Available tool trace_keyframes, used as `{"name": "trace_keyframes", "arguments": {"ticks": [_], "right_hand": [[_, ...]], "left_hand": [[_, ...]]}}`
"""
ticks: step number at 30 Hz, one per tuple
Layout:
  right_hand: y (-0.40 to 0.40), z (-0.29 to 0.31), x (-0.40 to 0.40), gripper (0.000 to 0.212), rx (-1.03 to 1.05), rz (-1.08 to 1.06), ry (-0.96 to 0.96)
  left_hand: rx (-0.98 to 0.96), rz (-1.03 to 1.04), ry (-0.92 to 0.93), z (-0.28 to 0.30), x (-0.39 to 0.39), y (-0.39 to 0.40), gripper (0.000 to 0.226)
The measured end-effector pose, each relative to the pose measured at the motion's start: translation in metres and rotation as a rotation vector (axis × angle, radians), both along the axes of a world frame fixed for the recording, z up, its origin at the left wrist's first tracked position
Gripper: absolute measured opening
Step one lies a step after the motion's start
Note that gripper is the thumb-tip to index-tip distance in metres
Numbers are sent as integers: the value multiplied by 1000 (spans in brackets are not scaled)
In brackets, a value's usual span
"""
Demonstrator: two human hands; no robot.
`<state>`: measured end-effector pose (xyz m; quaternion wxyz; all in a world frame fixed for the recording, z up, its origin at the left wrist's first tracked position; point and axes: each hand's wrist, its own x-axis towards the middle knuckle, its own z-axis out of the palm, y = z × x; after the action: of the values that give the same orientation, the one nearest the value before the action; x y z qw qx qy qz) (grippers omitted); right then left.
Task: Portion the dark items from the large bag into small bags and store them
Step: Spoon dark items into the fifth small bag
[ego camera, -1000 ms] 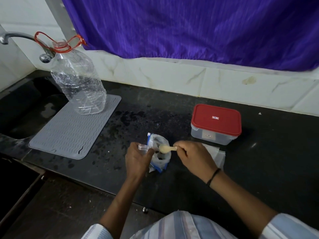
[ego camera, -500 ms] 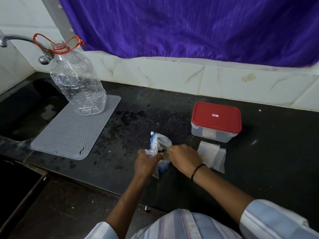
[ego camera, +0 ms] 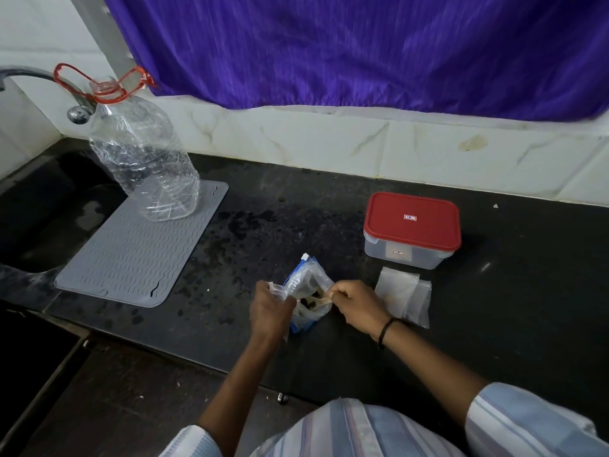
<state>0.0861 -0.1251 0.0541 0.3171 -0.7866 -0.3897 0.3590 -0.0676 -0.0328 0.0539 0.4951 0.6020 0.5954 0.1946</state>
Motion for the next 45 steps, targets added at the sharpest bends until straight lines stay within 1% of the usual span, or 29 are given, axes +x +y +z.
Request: {"name": "trace_keyframes", "arguments": {"ticks": [2,4,6,8,10,13,15,18,24,26,30,34,36,38,40,42,44,45], "right_hand": [[-4,-5,-2,19,34,-43,37],[-8,-6,-5,20,71,-68,11],[-10,-6,-7,20,100,-95,-42],[-12,-4,-7,19,121,-136,-28],[-14,-3,-5,19,132,-189,61],[-18,-1,-2,20,165,-280,280],[-21,3,-1,20,194,-310,339],[-26,11,1,21,225,-329,350],[-32,42,6,22,325,-322,382],[-31,58,7,22,361,-314,381],[-30,85,5,21,400,-286,376],[-30,93,2,21,383,-235,351],[-30,92,0,20,362,-182,245],[-29,92,-1,19,347,-118,49],[-27,94,-3,17,348,-43,-150],[-23,99,-5,15,339,111,-394],[-19,105,-12,10,317,308,-654],[-18,107,-16,6,347,397,-786]], "left_hand": [[67,-23,74,1,1,0,30],[127,-34,141,3,2,0,31],[160,-39,178,4,3,1,30],[168,-42,192,2,2,2,30],[171,-53,194,1,2,2,32],[186,-79,185,0,2,2,35],[199,-86,169,1,1,3,38],[232,-106,73,2,-6,5,41],[486,-111,-80,11,-8,4,37],[535,-144,-92,14,-5,1,36],[561,-191,-118,18,3,-2,31],[567,-246,-107,17,5,-2,39],[584,-280,-103,17,5,-2,38],[614,-304,-96,19,7,-3,31],[697,-330,-77,21,11,-7,26],[793,-361,-57,20,15,-10,26],[793,-384,-70,21,16,-13,27],[765,-392,-92,21,15,-13,27]]}}
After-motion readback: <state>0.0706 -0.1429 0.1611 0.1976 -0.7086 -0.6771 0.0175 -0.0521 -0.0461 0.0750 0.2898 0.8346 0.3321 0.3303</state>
